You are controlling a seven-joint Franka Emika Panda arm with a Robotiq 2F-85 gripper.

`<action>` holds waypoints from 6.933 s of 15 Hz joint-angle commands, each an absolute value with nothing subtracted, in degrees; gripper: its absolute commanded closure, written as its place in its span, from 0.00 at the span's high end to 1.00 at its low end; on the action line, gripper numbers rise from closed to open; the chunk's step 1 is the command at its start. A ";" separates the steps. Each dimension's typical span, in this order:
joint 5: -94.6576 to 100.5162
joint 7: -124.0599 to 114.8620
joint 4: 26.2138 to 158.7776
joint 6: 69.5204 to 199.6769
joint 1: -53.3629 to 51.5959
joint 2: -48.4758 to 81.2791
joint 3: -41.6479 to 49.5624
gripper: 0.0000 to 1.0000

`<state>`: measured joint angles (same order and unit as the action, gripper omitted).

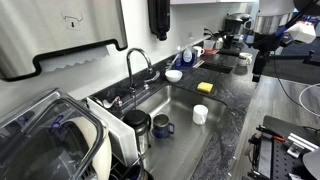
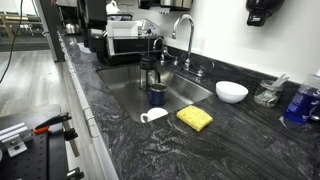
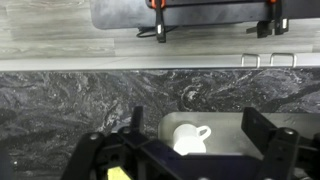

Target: Place the white bowl next to the kitchen sponge

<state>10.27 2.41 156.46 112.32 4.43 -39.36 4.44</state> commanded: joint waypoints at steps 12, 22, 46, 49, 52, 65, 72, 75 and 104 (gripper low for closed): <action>13.78 45.07 137.48 118.75 2.34 -13.55 11.39 1.00; 13.61 47.25 135.58 117.76 3.26 -12.20 10.49 1.00; 10.38 86.64 115.23 137.14 7.22 13.86 5.20 1.00; 7.96 91.70 118.65 149.11 8.59 13.34 3.37 1.00; 2.75 101.48 122.36 159.19 11.54 13.39 0.45 1.00; -23.66 132.91 127.41 175.63 26.05 15.45 -14.18 1.00; -25.62 132.37 126.51 181.30 27.66 20.48 -15.46 1.00; -24.87 130.76 125.78 181.95 26.84 22.98 -13.79 1.00; -1.60 96.01 109.45 167.94 12.25 32.86 1.35 0.66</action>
<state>-6.51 102.11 114.27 170.81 14.41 29.70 -0.99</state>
